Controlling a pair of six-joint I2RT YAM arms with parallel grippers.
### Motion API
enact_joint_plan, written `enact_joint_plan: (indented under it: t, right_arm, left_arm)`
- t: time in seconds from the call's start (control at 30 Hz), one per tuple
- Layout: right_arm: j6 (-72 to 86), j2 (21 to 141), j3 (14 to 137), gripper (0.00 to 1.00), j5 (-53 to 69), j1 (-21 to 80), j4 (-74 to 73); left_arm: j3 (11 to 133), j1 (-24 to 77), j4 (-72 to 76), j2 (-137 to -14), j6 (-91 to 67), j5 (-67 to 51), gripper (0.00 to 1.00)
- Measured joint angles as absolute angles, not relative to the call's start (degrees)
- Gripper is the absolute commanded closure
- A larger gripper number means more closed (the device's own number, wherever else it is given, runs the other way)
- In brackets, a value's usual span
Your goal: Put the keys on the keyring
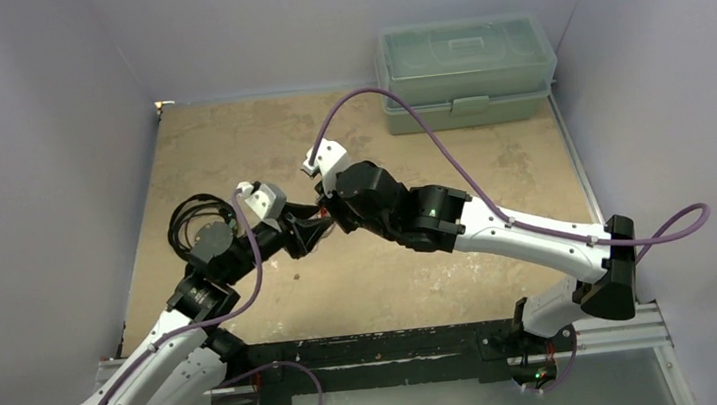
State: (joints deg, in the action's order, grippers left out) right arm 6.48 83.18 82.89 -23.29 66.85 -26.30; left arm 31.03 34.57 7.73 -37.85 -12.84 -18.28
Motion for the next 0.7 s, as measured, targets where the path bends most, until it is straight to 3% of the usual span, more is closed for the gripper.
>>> enact_joint_plan:
  t: [0.23, 0.57, 0.7]
  right_arm:
    - [6.5, 82.9, 82.9, 1.0, -22.7, 66.9, -26.3]
    - [6.2, 79.0, 79.9, 1.0, -21.5, 67.1, -26.5]
    - [5.8, 77.5, 79.2, 1.0, -21.5, 67.1, -26.6]
  left_arm:
    - [31.0, 34.6, 6.2, -38.3, -11.2, -18.6, 0.81]
    - [31.8, 34.6, 3.6, -35.8, -9.1, -18.1, 0.81]
    - [32.4, 34.6, 2.8, -34.8, -9.2, -17.7, 0.72]
